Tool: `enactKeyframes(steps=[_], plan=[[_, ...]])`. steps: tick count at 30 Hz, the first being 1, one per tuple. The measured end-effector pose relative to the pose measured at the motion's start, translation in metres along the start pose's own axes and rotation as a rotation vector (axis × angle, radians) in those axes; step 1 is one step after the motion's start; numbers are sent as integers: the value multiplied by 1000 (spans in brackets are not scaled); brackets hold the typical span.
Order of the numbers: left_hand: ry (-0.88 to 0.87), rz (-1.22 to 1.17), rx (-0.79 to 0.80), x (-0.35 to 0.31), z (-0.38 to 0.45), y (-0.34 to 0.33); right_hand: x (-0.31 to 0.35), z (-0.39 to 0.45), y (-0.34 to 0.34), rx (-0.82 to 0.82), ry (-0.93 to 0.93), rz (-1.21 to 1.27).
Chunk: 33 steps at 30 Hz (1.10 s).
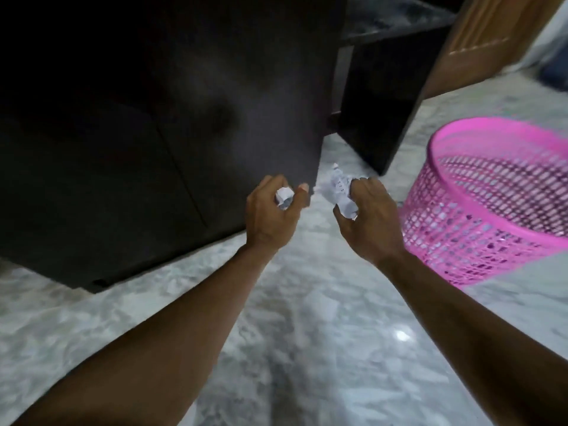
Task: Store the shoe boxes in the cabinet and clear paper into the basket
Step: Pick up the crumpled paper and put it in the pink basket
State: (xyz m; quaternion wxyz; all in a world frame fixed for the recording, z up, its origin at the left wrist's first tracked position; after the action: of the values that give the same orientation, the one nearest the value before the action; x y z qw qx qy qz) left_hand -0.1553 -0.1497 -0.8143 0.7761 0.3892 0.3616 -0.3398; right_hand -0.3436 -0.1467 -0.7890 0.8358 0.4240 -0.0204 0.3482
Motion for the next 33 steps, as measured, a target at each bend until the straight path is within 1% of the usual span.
enactKeyframes(steps=[5, 8, 11, 13, 15, 17, 18, 19, 20, 22, 24, 26, 27, 28, 29, 30, 31, 32, 33], plan=[[-138, -136, 49, -115, 34, -90, -100, 13, 114, -105, -218, -159], [-221, -91, 119, -170, 45, -145, -153, 12, 158, -76, -318, -245], [-236, -74, 230, -210, 46, -208, -204, 3, 182, 33, -451, -319], [-226, -40, 328, -221, 42, -253, -228, -8, 184, 143, -516, -357], [-189, 77, 487, -217, 32, -300, -249, -21, 182, 284, -604, -405], [-125, 221, 684, -201, 17, -336, -265, -37, 175, 448, -718, -423], [-110, 268, 747, -194, 10, -345, -268, -42, 173, 508, -762, -415], [-132, 305, 774, -189, 5, -352, -270, -46, 171, 547, -793, -397], [-171, 334, 772, -188, 2, -354, -272, -47, 170, 546, -793, -386], [-278, 314, 696, -195, 2, -350, -271, -46, 173, 506, -753, -395], [-380, 243, 535, -206, 9, -337, -268, -46, 183, 423, -728, -410], [-398, 229, 365, -207, 18, -317, -261, -48, 198, 224, -694, -413], [-361, 233, 293, -202, 23, -307, -258, -53, 208, 89, -699, -410], [-294, 232, 229, -195, 26, -296, -255, -59, 219, -73, -731, -399], [-194, 226, 181, -185, 29, -285, -250, -68, 231, -227, -803, -380], [-56, 220, 162, -174, 29, -275, -244, -77, 243, -360, -905, -345], [108, 212, 191, -155, 27, -272, -242, -90, 249, -449, -1048, -281], [274, 201, 283, -138, 22, -272, -246, -104, 248, -477, -1201, -201], [413, 170, 424, -123, 13, -275, -251, -117, 242, -429, -1347, -114]])
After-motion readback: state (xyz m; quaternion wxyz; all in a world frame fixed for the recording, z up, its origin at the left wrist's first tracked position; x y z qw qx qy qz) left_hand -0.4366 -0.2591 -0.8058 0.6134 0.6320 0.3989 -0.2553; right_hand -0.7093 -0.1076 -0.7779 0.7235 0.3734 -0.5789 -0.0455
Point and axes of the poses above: each hand's wrist, its own z-axis towards the middle knuckle, its own y-axis out of the back of the hand, x = y × z, the point moved 6 cm from there along z, towards the middle knuckle, and after that the axes turned 1 degree about y, right-handed, at the moved point
